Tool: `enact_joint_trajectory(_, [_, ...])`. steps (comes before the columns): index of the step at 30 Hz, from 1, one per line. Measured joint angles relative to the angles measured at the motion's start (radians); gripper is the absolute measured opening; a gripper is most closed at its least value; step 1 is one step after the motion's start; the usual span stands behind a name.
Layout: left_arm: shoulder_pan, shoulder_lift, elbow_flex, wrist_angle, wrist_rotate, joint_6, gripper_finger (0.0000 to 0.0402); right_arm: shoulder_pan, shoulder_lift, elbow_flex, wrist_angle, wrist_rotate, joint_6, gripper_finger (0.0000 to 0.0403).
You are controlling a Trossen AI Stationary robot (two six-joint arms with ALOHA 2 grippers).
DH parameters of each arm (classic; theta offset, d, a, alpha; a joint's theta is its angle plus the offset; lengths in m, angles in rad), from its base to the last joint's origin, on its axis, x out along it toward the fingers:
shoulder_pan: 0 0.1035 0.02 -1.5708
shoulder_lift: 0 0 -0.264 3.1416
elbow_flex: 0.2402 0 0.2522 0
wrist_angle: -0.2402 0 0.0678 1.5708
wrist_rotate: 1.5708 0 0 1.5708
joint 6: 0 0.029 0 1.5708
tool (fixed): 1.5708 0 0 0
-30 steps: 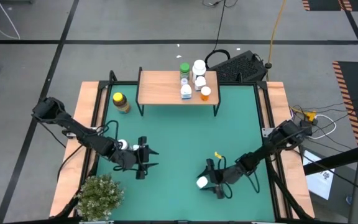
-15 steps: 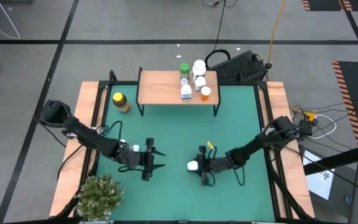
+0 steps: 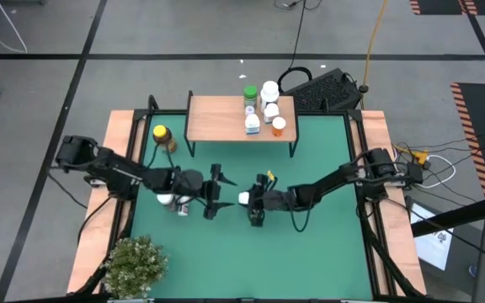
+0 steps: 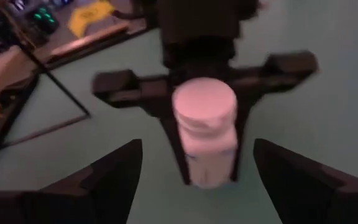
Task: Pick and place medicine bottles onto shelf by color
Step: Put the white blue medicine bottle on the shelf
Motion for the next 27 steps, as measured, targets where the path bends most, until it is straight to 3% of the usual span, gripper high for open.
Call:
enact_joint_trajectory(6, [0.086, 0.065, 0.004, 0.161, 0.174, 0.017, 0.0289, -0.051, 0.000, 0.000, 0.013, -0.002, 0.003, 0.0156])
enact_joint_trajectory(10, [0.117, 0.128, 0.028, 0.226, 0.194, 0.051, 0.0277, -0.070, 0.000, 0.000, 0.012, -0.003, 0.004, 0.0156])
enact_joint_trajectory(21, [0.171, 0.219, 0.087, 0.188, 0.210, 0.086, 0.0268, -0.072, 0.000, -0.001, 0.033, 0.001, -0.027, 0.0157])
enact_joint_trajectory(27, [0.176, 0.219, 0.087, 0.189, 0.211, 0.085, 0.0214, -0.082, -0.002, -0.001, 0.031, 0.002, -0.050, 0.0157])
